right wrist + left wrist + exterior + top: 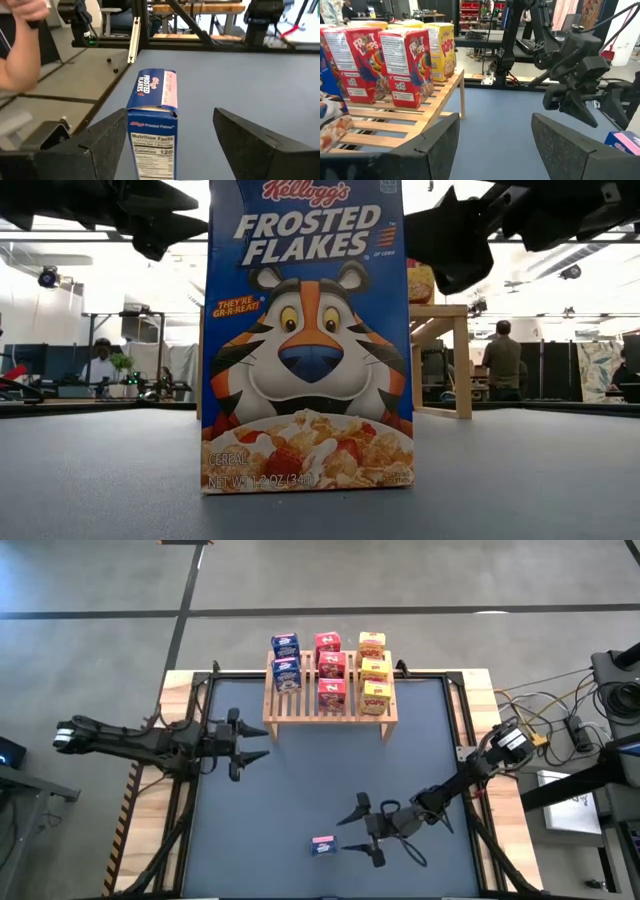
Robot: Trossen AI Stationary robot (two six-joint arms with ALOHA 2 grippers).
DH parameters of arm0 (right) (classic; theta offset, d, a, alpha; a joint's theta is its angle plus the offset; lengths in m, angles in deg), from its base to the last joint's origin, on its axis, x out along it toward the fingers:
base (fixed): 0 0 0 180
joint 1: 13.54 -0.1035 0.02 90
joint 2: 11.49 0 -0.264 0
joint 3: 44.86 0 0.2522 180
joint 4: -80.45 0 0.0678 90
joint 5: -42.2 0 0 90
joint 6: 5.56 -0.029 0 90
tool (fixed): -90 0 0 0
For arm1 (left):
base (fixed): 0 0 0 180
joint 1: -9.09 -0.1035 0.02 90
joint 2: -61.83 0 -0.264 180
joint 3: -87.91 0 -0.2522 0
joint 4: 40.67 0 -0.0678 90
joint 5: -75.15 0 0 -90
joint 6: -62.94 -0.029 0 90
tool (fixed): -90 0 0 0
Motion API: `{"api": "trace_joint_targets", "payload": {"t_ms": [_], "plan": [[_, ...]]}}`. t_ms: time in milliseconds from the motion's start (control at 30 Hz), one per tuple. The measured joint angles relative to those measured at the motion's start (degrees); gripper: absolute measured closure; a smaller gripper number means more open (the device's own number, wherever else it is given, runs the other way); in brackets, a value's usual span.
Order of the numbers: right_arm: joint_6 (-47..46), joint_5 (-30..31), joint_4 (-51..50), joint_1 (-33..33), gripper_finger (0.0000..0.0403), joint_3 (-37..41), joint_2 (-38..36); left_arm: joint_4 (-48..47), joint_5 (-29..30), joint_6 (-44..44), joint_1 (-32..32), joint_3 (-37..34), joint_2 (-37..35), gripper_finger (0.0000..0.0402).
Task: Stack cereal on shelf
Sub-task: Put the blue cereal box on the shelf aligned with the other blue cereal box
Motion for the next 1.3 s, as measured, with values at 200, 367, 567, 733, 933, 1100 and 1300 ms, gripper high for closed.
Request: {"api": "trace_joint_targets", "payload": {"t_ms": [200, 367, 567, 733, 933, 1100, 1300], "plan": [[-4.06, 0.06, 0.44, -0.09, 0.0083, -0.02, 1.63, 3.08, -0.01, 0.27, 0.0, -0.02, 3.75, 0.0171], [-4.32, 0.1, 0.51, -0.09, 0.0046, -2.81, 4.61, 5.14, -0.03, 0.81, 0.0, -0.02, 6.77, 0.0171], [-3.69, 0.06, 0.44, -0.2, 0.0035, -7.36, 9.41, 5.89, -0.05, 1.46, 0.0, -0.02, 9.14, 0.0171], [-3.91, 0.08, -0.1, -0.05, 0.0035, -9.85, 13.42, 6.37, -0.21, 2.21, 0.0, -0.02, 10.51, 0.0171], [-4.4, 0.1, -0.45, 0.49, 0.0056, -10.97, 15.8, 6.95, -0.84, 3.24, 0.14, -0.02, 12.78, 0.0171], [-4.91, 0.1, -2.28, 0.83, 0.0094, -10.97, 15.54, 8.11, -0.84, 3.24, 0.15, -0.02, 14.54, 0.0171], [-3.79, 0.15, -4.03, 0.83, 0.0138, -10.93, 13.81, 11.6, -1.77, 3.09, 0.13, 0.0, 17.72, 0.0171]]}}
